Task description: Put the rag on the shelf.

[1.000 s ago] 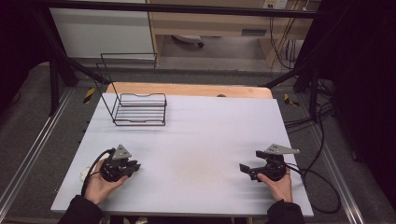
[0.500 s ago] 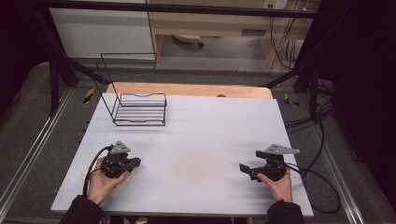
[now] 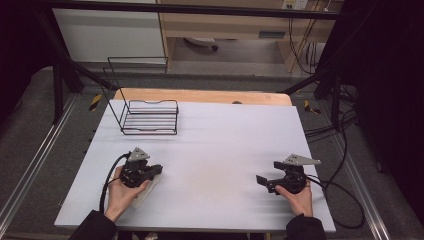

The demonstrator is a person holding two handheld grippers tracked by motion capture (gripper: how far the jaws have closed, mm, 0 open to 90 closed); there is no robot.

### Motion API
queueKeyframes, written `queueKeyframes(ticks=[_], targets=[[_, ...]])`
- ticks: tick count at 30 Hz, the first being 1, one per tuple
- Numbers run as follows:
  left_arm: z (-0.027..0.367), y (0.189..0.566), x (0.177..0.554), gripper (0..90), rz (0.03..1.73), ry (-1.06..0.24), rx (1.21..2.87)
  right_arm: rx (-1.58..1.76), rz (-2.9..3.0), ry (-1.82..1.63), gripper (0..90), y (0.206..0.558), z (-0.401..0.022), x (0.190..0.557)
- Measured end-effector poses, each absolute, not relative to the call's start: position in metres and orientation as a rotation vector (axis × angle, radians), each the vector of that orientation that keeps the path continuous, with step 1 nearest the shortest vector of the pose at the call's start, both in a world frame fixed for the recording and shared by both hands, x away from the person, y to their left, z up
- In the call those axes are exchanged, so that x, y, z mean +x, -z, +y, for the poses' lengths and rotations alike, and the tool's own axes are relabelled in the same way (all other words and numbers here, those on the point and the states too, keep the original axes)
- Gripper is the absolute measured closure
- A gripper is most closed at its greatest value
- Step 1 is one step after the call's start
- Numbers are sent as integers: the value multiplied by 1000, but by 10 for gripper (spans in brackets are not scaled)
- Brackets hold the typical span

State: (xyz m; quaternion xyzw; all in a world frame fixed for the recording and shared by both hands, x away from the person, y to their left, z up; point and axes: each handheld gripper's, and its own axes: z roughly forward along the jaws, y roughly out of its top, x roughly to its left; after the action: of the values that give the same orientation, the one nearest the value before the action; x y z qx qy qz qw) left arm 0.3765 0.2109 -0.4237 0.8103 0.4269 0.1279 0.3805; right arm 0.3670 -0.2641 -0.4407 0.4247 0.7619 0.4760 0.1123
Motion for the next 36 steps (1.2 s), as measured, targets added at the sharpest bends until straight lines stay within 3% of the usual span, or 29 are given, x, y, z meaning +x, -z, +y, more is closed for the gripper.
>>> queueKeyframes(ticks=[7,10,12,13,16,22,28,36], targets=[[206,433,386,810,1064,-317,2098,1240,2242,-1391,4,441,-263,367],[210,430,385,733,1036,-342,2115,1240,2243,-1385,4,441,-261,367],[216,424,383,590,1022,-356,2112,1236,2248,-1381,4,440,-260,367],[220,421,382,590,1021,-361,2104,1233,2249,-1378,4,440,-259,367],[237,413,379,463,1035,-377,2068,1233,2250,-1367,5,440,-254,367],[272,411,374,336,1090,-400,2048,1222,2260,-1364,5,438,-243,367],[306,413,368,322,1139,-404,2036,1207,2283,-1352,6,435,-227,368],[340,425,360,390,1194,-403,2020,1156,2301,-1336,7,427,-185,372]])
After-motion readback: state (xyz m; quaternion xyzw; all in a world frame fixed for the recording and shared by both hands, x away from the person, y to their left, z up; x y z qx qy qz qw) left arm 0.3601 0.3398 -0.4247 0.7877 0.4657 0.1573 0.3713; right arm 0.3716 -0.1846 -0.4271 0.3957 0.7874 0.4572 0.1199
